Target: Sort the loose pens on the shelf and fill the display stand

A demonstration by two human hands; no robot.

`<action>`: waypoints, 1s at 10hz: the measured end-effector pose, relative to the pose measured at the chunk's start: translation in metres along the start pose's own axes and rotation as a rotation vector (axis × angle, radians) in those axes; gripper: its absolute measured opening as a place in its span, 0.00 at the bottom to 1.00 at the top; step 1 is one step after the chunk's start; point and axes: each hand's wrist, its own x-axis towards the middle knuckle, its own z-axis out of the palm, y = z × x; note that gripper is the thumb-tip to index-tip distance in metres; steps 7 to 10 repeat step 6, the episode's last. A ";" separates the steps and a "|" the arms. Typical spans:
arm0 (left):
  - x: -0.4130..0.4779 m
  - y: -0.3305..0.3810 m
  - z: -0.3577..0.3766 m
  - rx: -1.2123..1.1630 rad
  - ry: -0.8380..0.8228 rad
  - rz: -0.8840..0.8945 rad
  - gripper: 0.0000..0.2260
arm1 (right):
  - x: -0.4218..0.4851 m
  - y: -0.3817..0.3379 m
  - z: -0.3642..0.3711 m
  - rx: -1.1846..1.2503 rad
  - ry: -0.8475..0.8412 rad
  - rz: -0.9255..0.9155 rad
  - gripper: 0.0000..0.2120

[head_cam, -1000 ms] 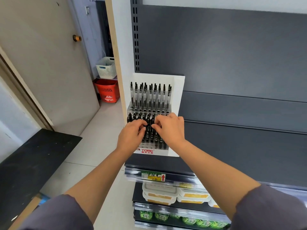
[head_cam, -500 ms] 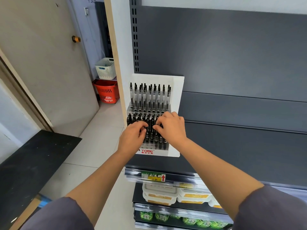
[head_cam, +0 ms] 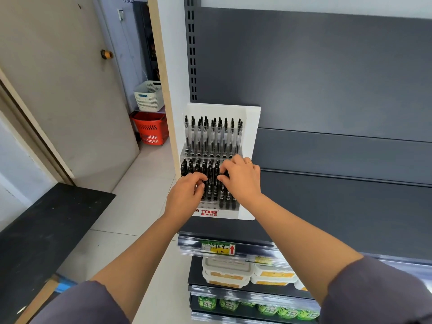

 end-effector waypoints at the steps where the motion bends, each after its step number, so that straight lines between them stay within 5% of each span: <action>1: 0.002 0.000 0.001 -0.003 -0.003 0.017 0.10 | 0.002 0.003 -0.002 0.007 -0.017 -0.025 0.07; 10: 0.014 0.013 0.004 -0.004 -0.001 0.059 0.10 | 0.000 0.003 0.005 -0.076 0.047 -0.081 0.11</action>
